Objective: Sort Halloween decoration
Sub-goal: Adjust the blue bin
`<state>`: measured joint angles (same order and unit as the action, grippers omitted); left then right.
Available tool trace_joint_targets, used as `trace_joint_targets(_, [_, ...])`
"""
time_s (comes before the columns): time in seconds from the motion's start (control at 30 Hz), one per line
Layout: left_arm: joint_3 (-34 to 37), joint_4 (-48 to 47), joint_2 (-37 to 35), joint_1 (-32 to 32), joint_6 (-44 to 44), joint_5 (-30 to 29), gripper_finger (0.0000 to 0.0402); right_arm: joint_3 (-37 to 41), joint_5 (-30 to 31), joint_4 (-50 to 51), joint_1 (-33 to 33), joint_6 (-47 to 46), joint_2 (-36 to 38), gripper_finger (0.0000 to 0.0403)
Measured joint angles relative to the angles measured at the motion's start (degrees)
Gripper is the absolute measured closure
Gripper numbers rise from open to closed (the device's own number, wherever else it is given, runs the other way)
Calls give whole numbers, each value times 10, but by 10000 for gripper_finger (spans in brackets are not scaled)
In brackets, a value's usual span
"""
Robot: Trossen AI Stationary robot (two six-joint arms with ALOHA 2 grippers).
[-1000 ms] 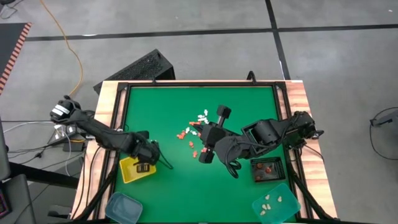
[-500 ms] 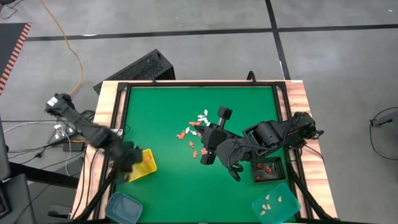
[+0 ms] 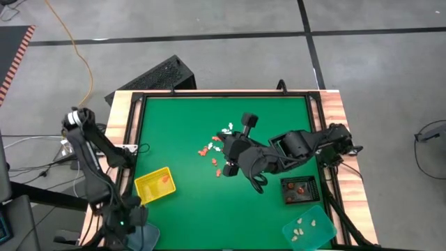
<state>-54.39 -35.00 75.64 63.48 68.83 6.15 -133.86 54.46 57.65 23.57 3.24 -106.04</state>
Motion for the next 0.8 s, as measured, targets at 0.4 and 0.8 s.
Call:
trace_joint_targets(0.4, [-44, 33, 121, -28, -81, 49, 401, 0, -5, 1, -4, 3, 13, 403])
trace_joint_targets(0.8, [-52, 15, 154, -70, -187, 10, 401, 0, -5, -1, 20, 3, 56, 403])
